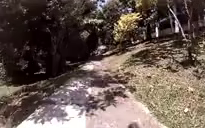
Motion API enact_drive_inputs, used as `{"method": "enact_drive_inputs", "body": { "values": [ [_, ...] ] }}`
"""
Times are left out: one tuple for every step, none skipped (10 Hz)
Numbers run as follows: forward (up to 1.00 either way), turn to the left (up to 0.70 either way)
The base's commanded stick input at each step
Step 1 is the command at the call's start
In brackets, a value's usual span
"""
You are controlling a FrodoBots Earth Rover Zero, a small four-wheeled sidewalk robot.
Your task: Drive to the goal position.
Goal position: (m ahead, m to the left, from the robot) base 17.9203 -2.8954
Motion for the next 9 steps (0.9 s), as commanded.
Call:
{"method": "enact_drive_inputs", "body": {
  "values": [
    [0.5, 0.0],
    [0.5, 0.0],
    [0.5, 0.0],
    [0.5, 0.0],
    [0.5, 0.0],
    [0.5, 0.0],
    [0.5, 0.0],
    [0.5, 0.0],
    [0.5, 0.0]
  ]
}}
